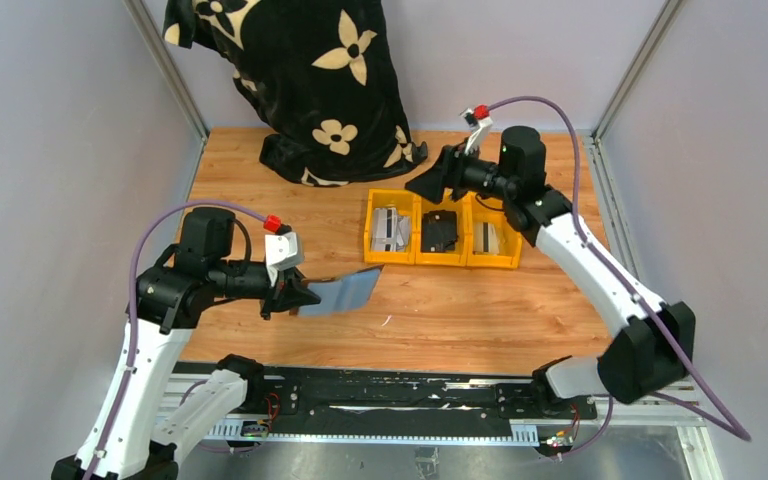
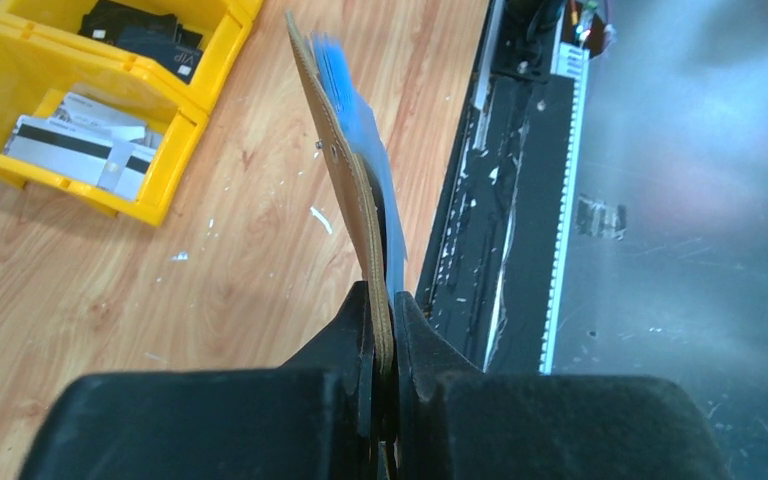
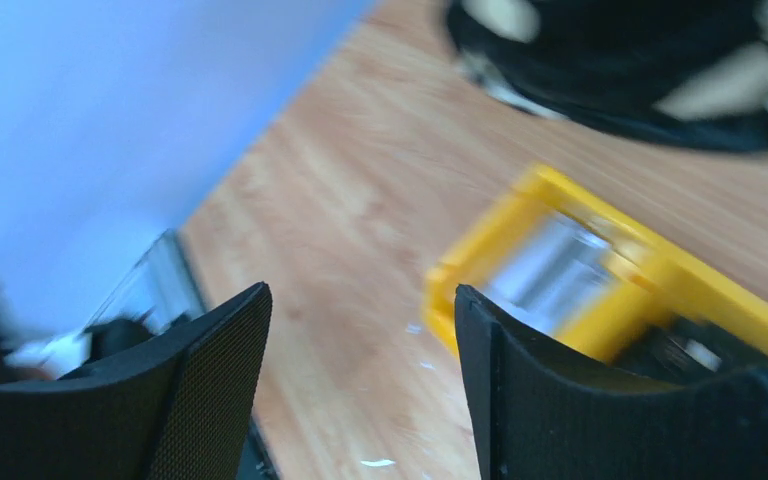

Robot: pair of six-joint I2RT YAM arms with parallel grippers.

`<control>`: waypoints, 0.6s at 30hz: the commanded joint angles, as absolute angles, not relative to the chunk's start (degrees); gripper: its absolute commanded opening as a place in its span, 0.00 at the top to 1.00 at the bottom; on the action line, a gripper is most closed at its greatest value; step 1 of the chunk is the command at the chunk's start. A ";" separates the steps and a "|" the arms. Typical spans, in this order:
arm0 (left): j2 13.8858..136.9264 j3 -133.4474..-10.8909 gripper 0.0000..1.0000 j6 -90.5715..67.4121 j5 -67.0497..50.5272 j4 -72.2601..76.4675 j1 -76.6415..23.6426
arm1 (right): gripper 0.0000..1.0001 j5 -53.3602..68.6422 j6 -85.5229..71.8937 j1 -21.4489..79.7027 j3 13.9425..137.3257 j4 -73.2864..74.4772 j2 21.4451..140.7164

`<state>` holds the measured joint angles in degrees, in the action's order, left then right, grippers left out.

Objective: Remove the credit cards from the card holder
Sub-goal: Place the credit card in the storage box, then place the card holder at the center of the board.

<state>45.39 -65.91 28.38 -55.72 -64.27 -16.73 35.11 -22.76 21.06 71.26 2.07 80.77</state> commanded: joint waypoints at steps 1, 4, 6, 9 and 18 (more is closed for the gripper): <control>46.06 -66.16 1.00 37.50 -52.31 -68.64 -17.45 | 0.27 49.30 -20.99 33.28 66.69 -10.40 74.58; 46.89 -66.32 1.00 40.81 -50.99 -71.25 -18.22 | 0.24 51.76 -17.71 41.01 64.38 -12.93 71.97; 47.42 -66.76 1.00 42.52 -50.49 -72.56 -18.49 | 0.23 53.96 -19.24 43.91 61.31 -18.27 70.87; 47.80 -67.24 1.00 44.71 -49.71 -73.59 -18.91 | 0.23 53.62 -17.85 46.78 59.21 -19.36 70.68; 48.21 -69.11 1.00 47.68 -47.65 -74.79 -20.13 | 0.21 51.40 -12.90 53.82 58.94 -16.03 74.04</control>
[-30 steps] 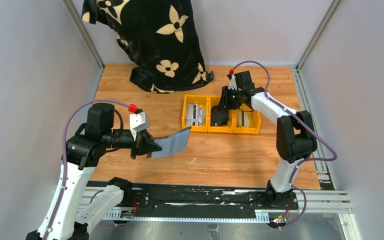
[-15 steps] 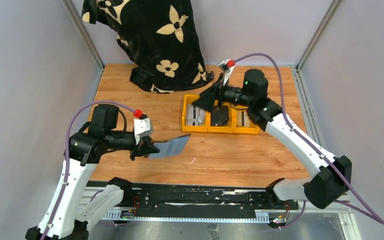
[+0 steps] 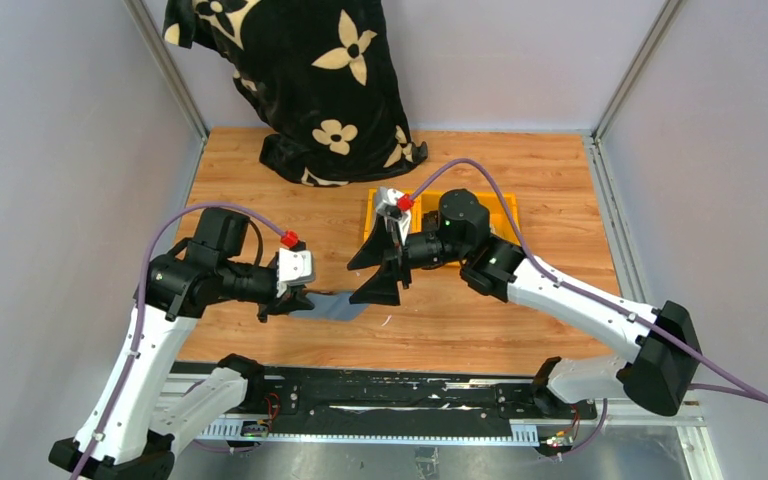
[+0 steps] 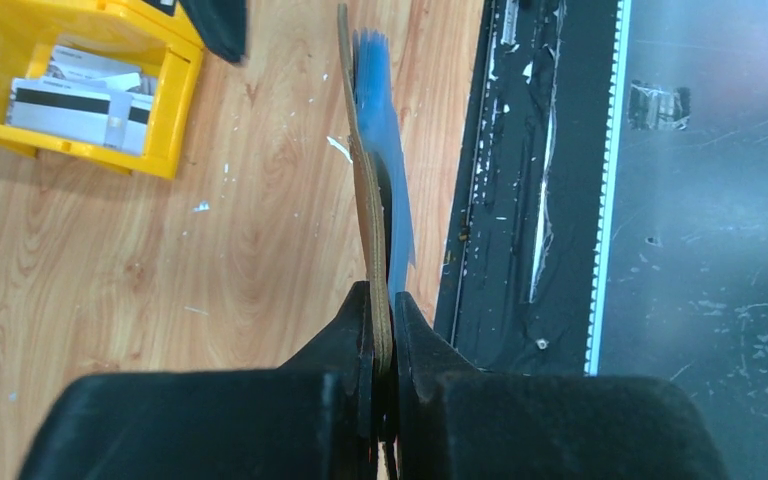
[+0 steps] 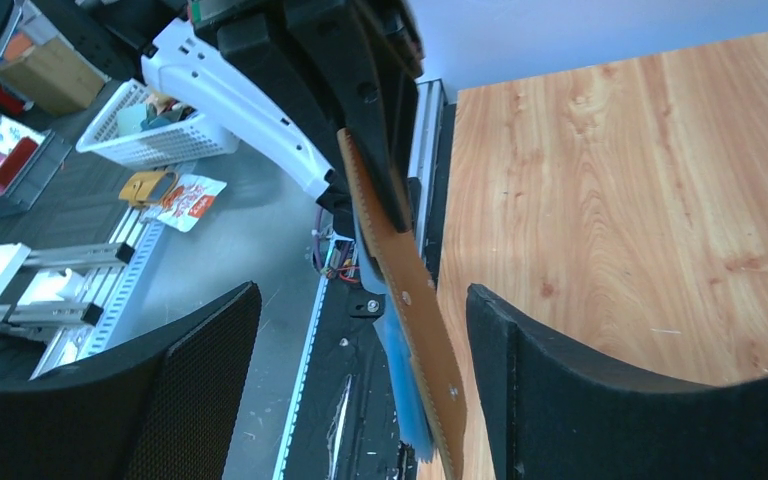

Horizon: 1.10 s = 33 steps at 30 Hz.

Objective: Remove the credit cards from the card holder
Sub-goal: Place the card holder at the center of the board.

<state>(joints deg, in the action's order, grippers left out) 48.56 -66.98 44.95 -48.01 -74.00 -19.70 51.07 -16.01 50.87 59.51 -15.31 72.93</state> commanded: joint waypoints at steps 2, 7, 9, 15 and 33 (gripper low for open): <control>48.16 -69.55 1.00 48.01 -47.34 -74.84 -20.13 | 0.21 50.68 -11.95 55.24 58.67 -15.02 74.91; 47.99 -70.63 1.00 49.38 -46.35 -74.79 -20.13 | 0.21 45.41 -10.70 57.56 57.42 -13.73 75.89; 47.79 -71.01 1.00 50.35 -45.73 -74.78 -20.13 | 0.25 42.92 -10.52 58.10 57.66 -12.28 76.27; 46.59 -71.30 0.97 54.81 -42.07 -74.62 -20.13 | 0.90 31.59 -18.49 58.36 60.14 -9.10 79.86; 44.79 -56.11 0.30 52.45 -48.40 -71.04 -20.74 | 1.00 17.78 -48.17 58.49 49.23 -45.34 87.32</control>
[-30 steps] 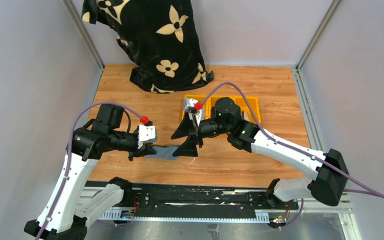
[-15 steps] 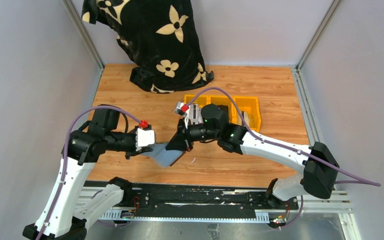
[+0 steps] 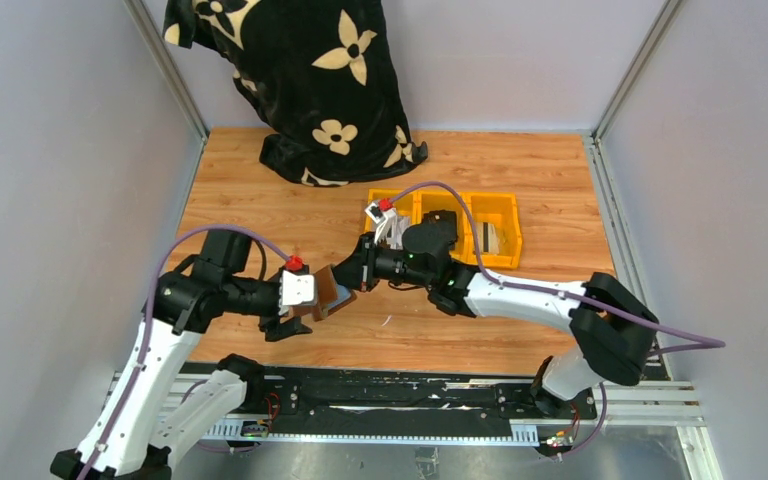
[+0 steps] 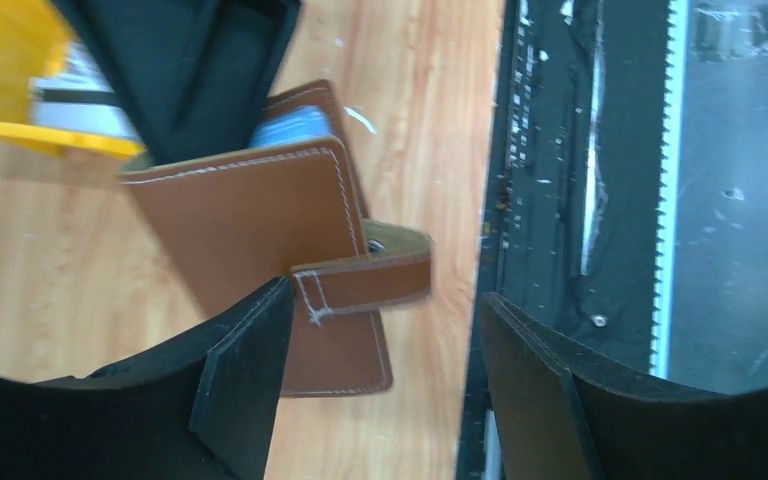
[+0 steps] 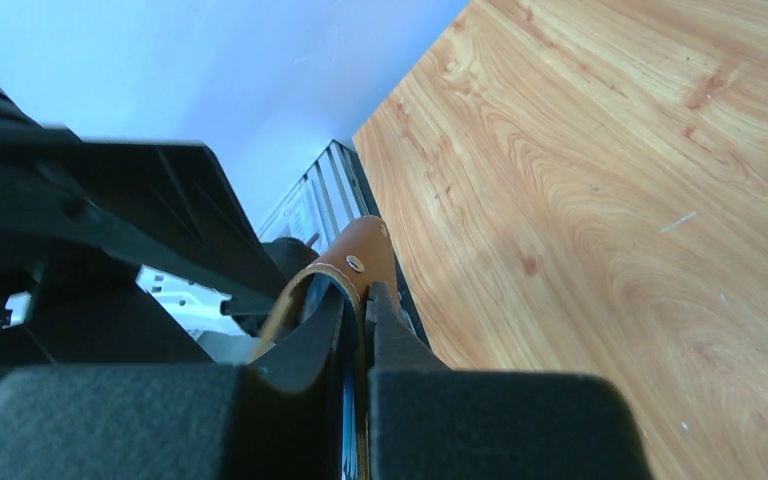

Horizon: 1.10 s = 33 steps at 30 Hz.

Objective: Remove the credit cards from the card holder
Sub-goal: Place the card holder at the center of the board.

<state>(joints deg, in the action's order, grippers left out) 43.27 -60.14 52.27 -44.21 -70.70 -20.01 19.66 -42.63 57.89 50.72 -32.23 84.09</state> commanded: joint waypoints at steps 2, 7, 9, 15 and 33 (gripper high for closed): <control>46.98 -55.43 0.31 53.86 -47.44 -71.02 -20.74 | 0.95 18.03 -49.24 58.40 47.75 -49.14 89.27; 52.00 -53.72 0.29 61.16 -39.20 -71.04 -20.83 | 0.91 14.35 -46.52 57.47 42.41 -50.77 93.10; 52.94 -52.82 0.24 64.98 -34.21 -70.88 -20.83 | 0.92 13.62 -45.78 56.76 39.59 -53.89 95.92; 53.09 -49.55 0.23 68.68 -31.52 -69.85 -20.83 | 0.87 13.74 -45.71 56.09 35.66 -67.47 107.11; 50.01 -49.49 0.00 47.38 -19.50 -53.92 -18.58 | 0.23 0.34 -29.75 58.51 29.13 -35.10 85.08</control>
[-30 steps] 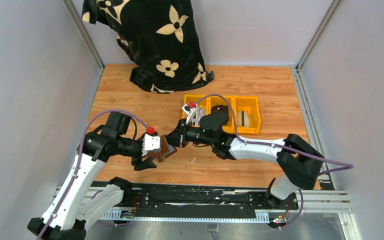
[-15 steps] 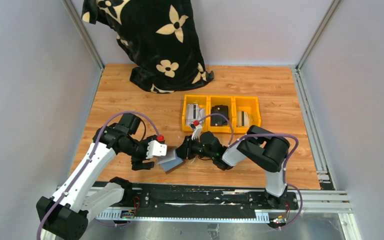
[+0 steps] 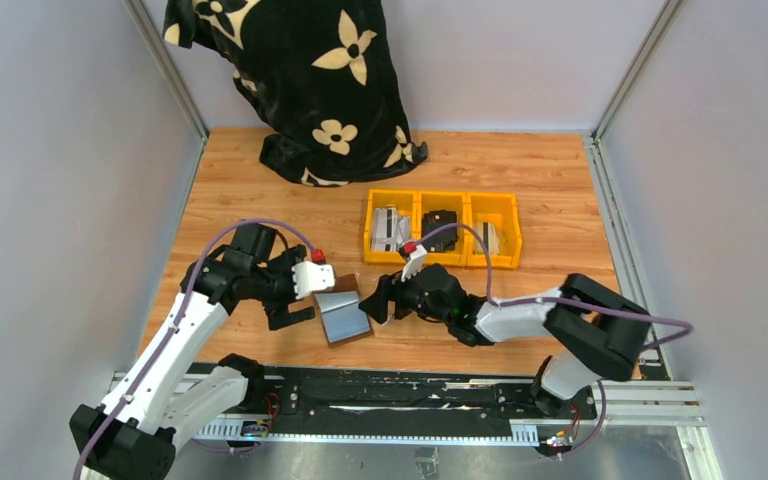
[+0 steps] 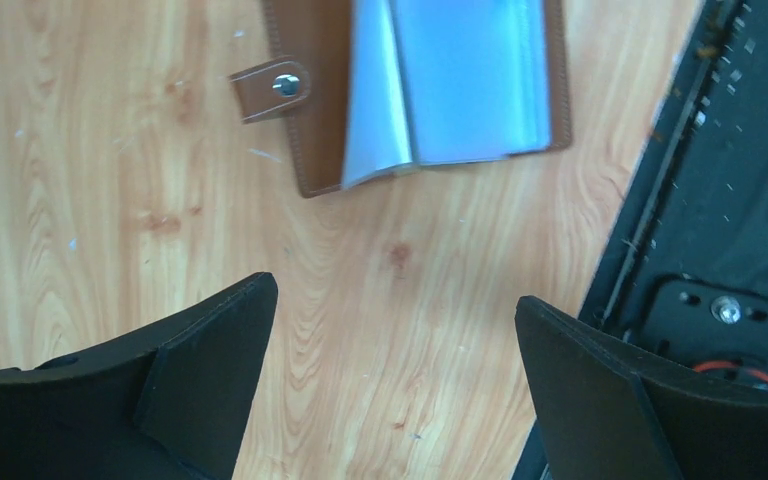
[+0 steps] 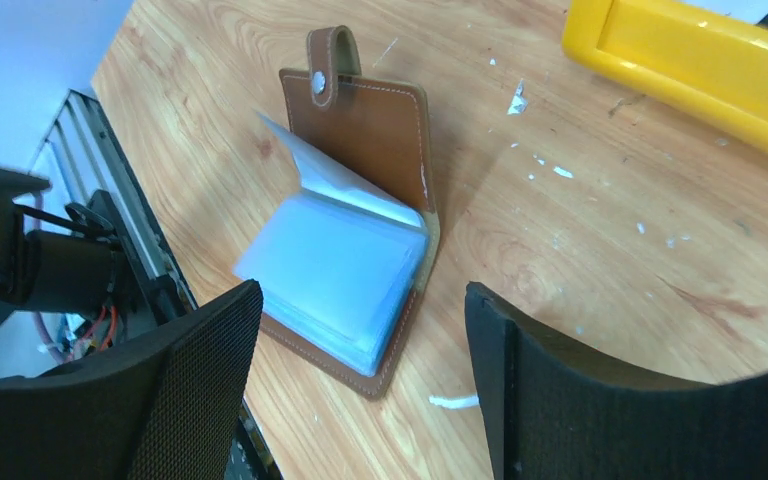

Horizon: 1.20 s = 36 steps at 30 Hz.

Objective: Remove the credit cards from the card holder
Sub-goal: Place the card holder at the center of the board, then reset both arms

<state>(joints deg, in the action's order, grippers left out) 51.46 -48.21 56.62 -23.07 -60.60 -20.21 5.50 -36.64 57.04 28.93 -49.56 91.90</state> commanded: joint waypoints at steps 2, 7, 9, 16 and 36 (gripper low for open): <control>49.67 -49.85 0.00 42.77 -17.39 -51.46 -17.64 | 0.22 -1.65 -27.83 59.19 31.21 -27.13 79.55; 49.22 -48.55 0.00 35.56 -15.48 -43.15 -13.43 | 0.21 -12.69 -21.65 61.23 37.16 -10.67 66.36; 49.68 -47.44 0.00 32.61 -15.82 -39.09 -11.45 | 0.20 -20.05 -19.89 61.26 39.10 -4.51 61.76; 54.23 -41.51 0.00 23.87 -19.31 -22.76 -3.73 | 0.14 -54.32 -13.23 58.01 36.72 6.83 48.19; 72.37 -20.40 0.00 5.63 -20.16 36.39 6.97 | 0.11 -49.42 -6.95 14.99 18.83 4.21 34.86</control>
<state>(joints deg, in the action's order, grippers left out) 71.70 -23.33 10.44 -20.93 20.25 6.22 -51.44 -7.68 17.91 19.81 6.15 32.21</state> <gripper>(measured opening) 0.996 0.888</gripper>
